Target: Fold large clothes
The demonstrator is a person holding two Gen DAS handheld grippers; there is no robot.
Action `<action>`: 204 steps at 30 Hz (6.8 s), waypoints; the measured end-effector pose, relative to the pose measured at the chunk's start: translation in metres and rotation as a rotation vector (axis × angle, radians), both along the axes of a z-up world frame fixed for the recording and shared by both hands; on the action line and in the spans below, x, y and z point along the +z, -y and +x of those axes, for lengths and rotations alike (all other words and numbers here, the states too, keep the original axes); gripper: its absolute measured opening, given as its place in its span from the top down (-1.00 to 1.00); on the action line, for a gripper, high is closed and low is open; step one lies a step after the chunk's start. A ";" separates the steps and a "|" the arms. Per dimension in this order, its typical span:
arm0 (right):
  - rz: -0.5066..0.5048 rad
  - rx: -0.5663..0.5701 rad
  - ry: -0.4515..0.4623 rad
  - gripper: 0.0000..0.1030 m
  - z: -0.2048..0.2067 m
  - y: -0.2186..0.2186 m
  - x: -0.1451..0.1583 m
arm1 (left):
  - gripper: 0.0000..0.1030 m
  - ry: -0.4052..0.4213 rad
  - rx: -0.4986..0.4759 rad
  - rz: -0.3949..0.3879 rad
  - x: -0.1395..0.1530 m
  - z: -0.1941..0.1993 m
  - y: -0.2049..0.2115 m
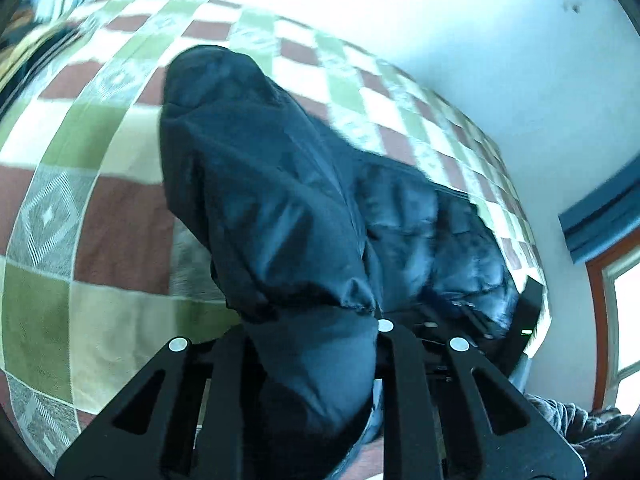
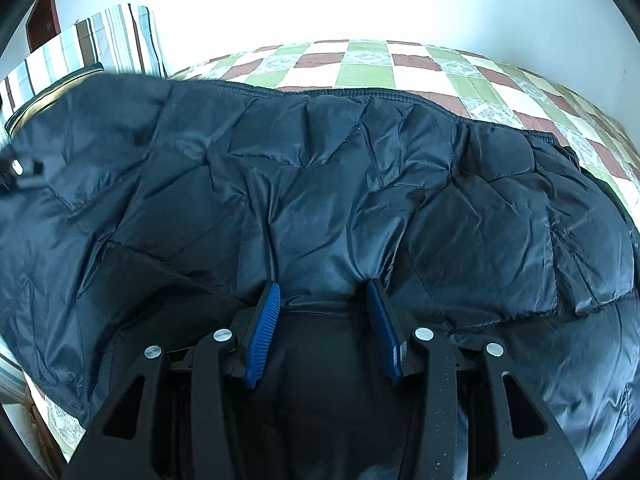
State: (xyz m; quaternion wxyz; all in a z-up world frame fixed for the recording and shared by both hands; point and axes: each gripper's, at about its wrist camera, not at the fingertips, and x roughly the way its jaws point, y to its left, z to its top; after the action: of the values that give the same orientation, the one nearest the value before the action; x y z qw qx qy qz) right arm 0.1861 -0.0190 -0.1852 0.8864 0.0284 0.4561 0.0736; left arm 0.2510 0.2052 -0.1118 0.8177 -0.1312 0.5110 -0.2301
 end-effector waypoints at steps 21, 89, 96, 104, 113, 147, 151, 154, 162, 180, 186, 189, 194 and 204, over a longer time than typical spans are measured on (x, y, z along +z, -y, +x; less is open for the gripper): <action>0.069 -0.036 0.076 0.12 -0.035 0.102 0.053 | 0.65 0.098 -0.034 0.168 0.047 -0.034 0.193; 0.055 -0.115 -0.022 -0.35 -0.050 0.149 0.085 | -0.49 0.208 0.199 0.244 -0.008 -0.083 0.144; 0.110 -0.075 -0.080 0.54 -0.045 0.144 0.071 | -0.52 0.202 0.189 0.197 -0.018 -0.078 0.141; 0.047 -0.165 0.012 0.91 -0.057 0.181 0.093 | -0.52 0.231 0.152 0.160 0.001 -0.083 0.143; 0.075 -0.262 -0.044 0.91 -0.058 0.234 0.067 | -0.52 0.221 0.008 0.164 -0.006 -0.083 0.204; 0.135 -0.233 -0.149 0.78 -0.071 0.254 0.012 | -0.58 0.205 -0.034 0.266 -0.028 -0.079 0.254; 0.141 -0.237 -0.149 0.78 -0.072 0.255 0.010 | -0.58 0.209 -0.034 0.272 -0.029 -0.079 0.253; 0.137 -0.242 -0.147 0.78 -0.071 0.254 0.008 | -0.58 0.205 -0.033 0.272 -0.029 -0.079 0.253; 0.139 -0.247 -0.148 0.78 -0.073 0.252 0.007 | -0.47 0.217 -0.023 0.249 -0.009 -0.077 0.255; 0.148 -0.241 -0.149 0.78 -0.065 0.257 0.003 | -0.53 0.187 -0.108 0.366 -0.040 -0.053 0.275; 0.142 -0.235 -0.128 0.77 -0.076 0.259 0.027 | -0.53 0.189 -0.101 0.356 -0.037 -0.055 0.272; 0.168 -0.239 -0.086 0.77 -0.080 0.264 0.054 | -0.53 0.186 -0.097 0.348 -0.036 -0.055 0.271; 0.170 -0.209 -0.022 0.77 -0.062 0.265 0.086 | -0.49 0.178 -0.080 0.341 -0.028 -0.055 0.271; 0.143 -0.174 -0.034 0.77 0.007 0.258 0.079 | -0.35 0.178 0.010 0.306 -0.008 -0.023 0.248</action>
State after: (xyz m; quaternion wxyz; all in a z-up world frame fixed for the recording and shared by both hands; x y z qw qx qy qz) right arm 0.1933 -0.2766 -0.1060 0.8773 0.1322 0.4605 0.0282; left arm 0.2278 -0.0428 -0.1194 0.8713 0.0129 0.4651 -0.1562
